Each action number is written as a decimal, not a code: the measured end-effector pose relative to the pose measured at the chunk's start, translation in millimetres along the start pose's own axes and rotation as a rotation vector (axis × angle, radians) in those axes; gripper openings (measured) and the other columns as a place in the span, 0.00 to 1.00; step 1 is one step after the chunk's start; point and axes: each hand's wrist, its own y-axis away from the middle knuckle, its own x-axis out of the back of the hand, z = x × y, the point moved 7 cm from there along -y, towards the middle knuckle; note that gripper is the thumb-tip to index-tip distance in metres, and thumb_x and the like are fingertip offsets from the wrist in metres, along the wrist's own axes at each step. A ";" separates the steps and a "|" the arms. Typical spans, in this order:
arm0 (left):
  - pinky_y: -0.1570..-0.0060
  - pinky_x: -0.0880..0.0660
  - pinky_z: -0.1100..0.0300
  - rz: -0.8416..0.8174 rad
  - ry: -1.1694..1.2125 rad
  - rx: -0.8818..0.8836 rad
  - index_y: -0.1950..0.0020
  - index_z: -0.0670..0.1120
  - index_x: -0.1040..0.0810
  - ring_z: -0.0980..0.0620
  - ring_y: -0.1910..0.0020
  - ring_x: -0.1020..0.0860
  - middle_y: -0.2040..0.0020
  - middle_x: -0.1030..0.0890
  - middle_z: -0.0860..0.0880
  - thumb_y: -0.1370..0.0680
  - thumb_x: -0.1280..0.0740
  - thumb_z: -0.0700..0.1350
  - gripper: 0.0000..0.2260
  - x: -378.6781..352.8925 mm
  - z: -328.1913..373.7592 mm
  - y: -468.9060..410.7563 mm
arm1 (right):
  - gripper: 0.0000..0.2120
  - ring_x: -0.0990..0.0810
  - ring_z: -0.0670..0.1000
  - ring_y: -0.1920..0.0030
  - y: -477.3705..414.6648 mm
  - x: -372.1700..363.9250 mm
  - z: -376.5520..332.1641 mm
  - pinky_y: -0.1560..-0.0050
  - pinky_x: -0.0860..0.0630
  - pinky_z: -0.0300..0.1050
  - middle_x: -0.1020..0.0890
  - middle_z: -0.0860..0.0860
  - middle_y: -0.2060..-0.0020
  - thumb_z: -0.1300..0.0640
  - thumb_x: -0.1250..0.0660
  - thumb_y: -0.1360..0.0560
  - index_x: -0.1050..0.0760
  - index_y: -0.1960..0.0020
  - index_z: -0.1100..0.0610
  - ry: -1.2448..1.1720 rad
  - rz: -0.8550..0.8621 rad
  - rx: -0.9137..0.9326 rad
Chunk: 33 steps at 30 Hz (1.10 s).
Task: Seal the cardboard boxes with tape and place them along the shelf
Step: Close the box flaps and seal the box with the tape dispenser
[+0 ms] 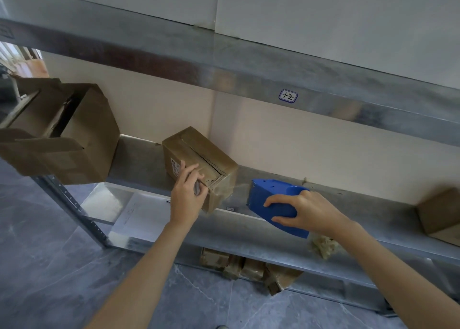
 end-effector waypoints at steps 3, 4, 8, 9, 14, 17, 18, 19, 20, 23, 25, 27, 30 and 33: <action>0.32 0.29 0.46 0.009 0.031 0.003 0.50 0.41 0.21 0.45 0.23 0.39 0.31 0.25 0.45 0.26 0.27 0.35 0.08 -2.1 -1.5 1.8 | 0.17 0.33 0.46 0.75 -2.1 0.0 0.0 0.67 0.28 0.38 0.19 0.47 0.65 0.37 0.41 0.23 0.34 0.35 0.33 0.007 -0.012 -0.004; 0.31 0.31 0.46 -0.001 0.035 0.002 0.49 0.41 0.22 0.45 0.23 0.40 0.30 0.25 0.45 0.27 0.26 0.35 0.09 -3.4 -2.3 2.1 | 0.17 0.32 0.46 0.74 -2.5 -0.4 0.3 0.66 0.27 0.39 0.19 0.47 0.64 0.37 0.41 0.23 0.34 0.35 0.33 0.012 -0.020 -0.008; 0.29 0.33 0.46 -0.009 0.053 0.026 0.48 0.42 0.24 0.46 0.22 0.42 0.30 0.26 0.46 0.28 0.25 0.36 0.13 -3.9 -3.3 4.1 | 0.17 0.31 0.47 0.74 -3.9 -2.3 -0.1 0.66 0.28 0.38 0.19 0.47 0.65 0.37 0.41 0.23 0.33 0.35 0.34 0.019 -0.033 -0.010; 0.29 0.33 0.45 -0.005 0.050 0.034 0.48 0.42 0.24 0.46 0.22 0.41 0.30 0.25 0.46 0.29 0.24 0.36 0.13 -3.1 -3.4 3.4 | 0.17 0.31 0.46 0.74 -4.4 -2.6 -0.4 0.66 0.29 0.37 0.19 0.46 0.65 0.38 0.40 0.23 0.32 0.34 0.34 0.014 -0.035 -0.010; 0.28 0.35 0.45 -0.012 0.010 0.023 0.46 0.44 0.24 0.46 0.23 0.39 0.32 0.23 0.49 0.32 0.22 0.38 0.18 -1.1 -5.6 1.9 | 0.17 0.33 0.44 0.76 -8.5 -3.0 -0.1 0.69 0.34 0.33 0.19 0.44 0.64 0.38 0.38 0.22 0.32 0.34 0.34 0.004 -0.048 -0.017; 0.31 0.33 0.44 0.022 -0.017 0.031 0.48 0.45 0.23 0.45 0.24 0.36 0.34 0.21 0.50 0.32 0.23 0.38 0.16 0.5 -6.5 0.0 | 0.17 0.33 0.44 0.76 -9.1 -2.4 -0.4 0.70 0.38 0.32 0.19 0.43 0.64 0.39 0.38 0.23 0.32 0.34 0.34 0.002 -0.045 -0.018; 0.33 0.32 0.43 0.051 -0.021 0.032 0.49 0.45 0.23 0.45 0.25 0.34 0.36 0.20 0.50 0.31 0.23 0.37 0.14 1.5 -6.4 -0.8 | 0.17 0.33 0.44 0.76 -8.9 -2.5 -0.5 0.70 0.38 0.32 0.19 0.44 0.64 0.38 0.38 0.23 0.32 0.34 0.34 0.003 -0.047 -0.020; 0.34 0.32 0.44 0.086 -0.021 0.034 0.51 0.45 0.22 0.45 0.26 0.32 0.38 0.19 0.49 0.30 0.24 0.37 0.12 2.5 -6.6 -1.7 | 0.17 0.33 0.44 0.76 -9.0 -2.4 -0.5 0.70 0.38 0.32 0.19 0.44 0.64 0.39 0.38 0.23 0.32 0.34 0.34 0.001 -0.045 -0.019; 0.36 0.31 0.44 0.123 -0.014 0.039 0.52 0.45 0.21 0.44 0.27 0.31 0.39 0.18 0.49 0.30 0.25 0.36 0.10 3.3 -6.8 -2.7 | 0.17 0.33 0.44 0.76 -8.8 -2.1 -0.4 0.70 0.39 0.32 0.19 0.43 0.64 0.39 0.38 0.23 0.31 0.35 0.35 -0.006 -0.037 -0.018; 0.37 0.31 0.45 0.201 0.040 0.083 0.55 0.45 0.21 0.45 0.30 0.28 0.43 0.16 0.50 0.27 0.28 0.34 0.07 3.7 -7.1 -5.8 | 0.17 0.34 0.43 0.77 -8.2 -2.6 0.5 0.71 0.40 0.31 0.20 0.42 0.65 0.39 0.37 0.23 0.30 0.35 0.35 -0.014 -0.027 -0.029; 0.37 0.29 0.44 0.200 0.045 0.092 0.55 0.45 0.21 0.45 0.30 0.28 0.43 0.17 0.51 0.27 0.29 0.34 0.08 1.4 -8.3 -7.2 | 0.17 0.32 0.44 0.76 -7.6 -5.3 1.1 0.70 0.37 0.32 0.18 0.44 0.62 0.38 0.38 0.23 0.32 0.35 0.34 -0.015 -0.047 -0.037; 0.35 0.31 0.44 0.161 0.004 0.061 0.52 0.46 0.23 0.45 0.29 0.30 0.40 0.18 0.51 0.29 0.28 0.34 0.10 -2.1 -10.5 -5.1 | 0.17 0.30 0.45 0.74 -7.1 -7.8 1.4 0.68 0.33 0.33 0.17 0.45 0.60 0.37 0.39 0.23 0.33 0.35 0.33 -0.019 -0.065 -0.045; 0.31 0.38 0.47 0.066 -0.056 0.013 0.48 0.47 0.27 0.46 0.25 0.35 0.35 0.22 0.51 0.33 0.24 0.36 0.19 -8.0 -14.0 -1.0 | 0.17 0.30 0.45 0.74 -8.4 -6.6 1.2 0.69 0.34 0.32 0.17 0.45 0.59 0.37 0.39 0.23 0.33 0.35 0.33 -0.016 -0.063 -0.044; 0.30 0.38 0.44 0.033 -0.080 0.007 0.46 0.49 0.29 0.46 0.24 0.37 0.34 0.24 0.51 0.35 0.22 0.38 0.23 -10.8 -15.7 -0.7 | 0.17 0.32 0.44 0.76 -9.4 -3.4 0.3 0.70 0.37 0.32 0.18 0.44 0.60 0.39 0.38 0.23 0.32 0.35 0.34 -0.014 -0.049 -0.040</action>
